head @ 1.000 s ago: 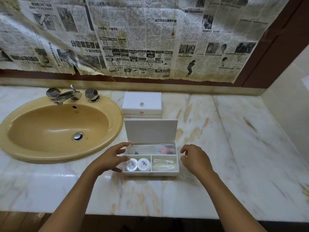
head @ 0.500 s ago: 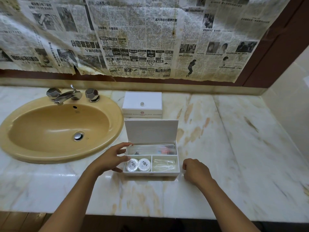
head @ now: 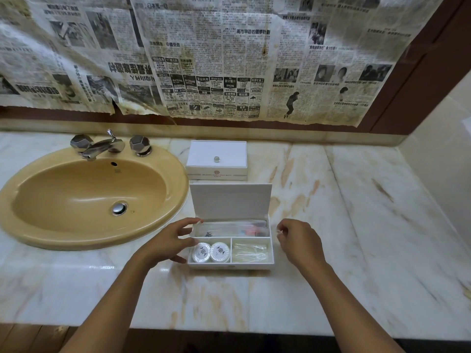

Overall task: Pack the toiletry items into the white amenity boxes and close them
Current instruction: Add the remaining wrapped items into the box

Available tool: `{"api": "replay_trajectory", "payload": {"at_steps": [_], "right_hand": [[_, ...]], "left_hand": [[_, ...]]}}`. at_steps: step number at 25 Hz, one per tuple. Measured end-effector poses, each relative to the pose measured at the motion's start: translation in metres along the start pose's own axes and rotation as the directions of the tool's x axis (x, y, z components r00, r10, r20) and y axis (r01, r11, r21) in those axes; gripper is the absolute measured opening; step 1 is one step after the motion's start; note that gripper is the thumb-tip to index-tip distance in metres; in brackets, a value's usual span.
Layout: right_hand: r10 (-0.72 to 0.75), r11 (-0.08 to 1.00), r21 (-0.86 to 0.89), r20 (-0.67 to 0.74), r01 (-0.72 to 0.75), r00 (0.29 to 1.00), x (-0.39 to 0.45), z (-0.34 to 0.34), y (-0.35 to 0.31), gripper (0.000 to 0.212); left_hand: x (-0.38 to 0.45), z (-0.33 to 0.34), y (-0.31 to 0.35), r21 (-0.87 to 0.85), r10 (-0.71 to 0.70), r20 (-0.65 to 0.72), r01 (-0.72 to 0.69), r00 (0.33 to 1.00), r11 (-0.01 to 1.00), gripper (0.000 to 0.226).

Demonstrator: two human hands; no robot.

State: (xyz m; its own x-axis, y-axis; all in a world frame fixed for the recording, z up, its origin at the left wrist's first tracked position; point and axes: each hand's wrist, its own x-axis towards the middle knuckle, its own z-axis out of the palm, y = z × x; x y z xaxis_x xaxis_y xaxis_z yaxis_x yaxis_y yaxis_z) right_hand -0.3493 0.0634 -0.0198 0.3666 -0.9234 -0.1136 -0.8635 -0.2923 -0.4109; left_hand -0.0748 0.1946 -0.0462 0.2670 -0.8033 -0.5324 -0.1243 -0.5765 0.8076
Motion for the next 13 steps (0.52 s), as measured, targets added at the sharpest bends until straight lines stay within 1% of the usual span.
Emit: {"api": "replay_trajectory", "payload": {"at_steps": [3,5,7,9,11,12,13], "right_hand": [[-0.110,0.991,0.072,-0.092,0.116,0.990,-0.003,-0.014,-0.020,0.013],[-0.176,0.976,0.112,-0.103,0.187,0.979,-0.007,-0.015,-0.034,0.011],[-0.234,0.965,0.115,-0.040,0.237,0.971,-0.011,-0.004,-0.043,0.010],[-0.269,0.962,0.072,0.109,0.263,0.957,-0.015,0.013,-0.046,0.015],[-0.264,0.964,0.025,0.242,0.266,0.934,-0.019,0.027,-0.046,0.021],[-0.260,0.965,0.026,0.262,0.262,0.929,-0.021,0.031,-0.046,0.022],[-0.264,0.964,0.032,0.253,0.265,0.931,-0.022,0.032,-0.046,0.021]], "left_hand": [[0.001,0.000,0.000,-0.002,-0.003,0.000,0.003,1.000,1.000,0.049],[0.001,-0.001,-0.001,0.004,0.000,0.002,0.000,1.000,1.000,0.049],[0.002,-0.001,-0.001,0.006,0.003,0.002,-0.003,1.000,1.000,0.049],[0.002,0.000,-0.001,0.001,0.002,0.005,-0.002,1.000,1.000,0.048],[0.001,-0.001,-0.001,-0.002,0.000,0.003,0.000,1.000,1.000,0.048],[0.001,-0.001,-0.002,-0.004,-0.001,0.002,0.001,1.000,1.000,0.048],[0.001,-0.001,-0.002,-0.008,0.000,0.003,0.000,1.000,1.000,0.048]]}}
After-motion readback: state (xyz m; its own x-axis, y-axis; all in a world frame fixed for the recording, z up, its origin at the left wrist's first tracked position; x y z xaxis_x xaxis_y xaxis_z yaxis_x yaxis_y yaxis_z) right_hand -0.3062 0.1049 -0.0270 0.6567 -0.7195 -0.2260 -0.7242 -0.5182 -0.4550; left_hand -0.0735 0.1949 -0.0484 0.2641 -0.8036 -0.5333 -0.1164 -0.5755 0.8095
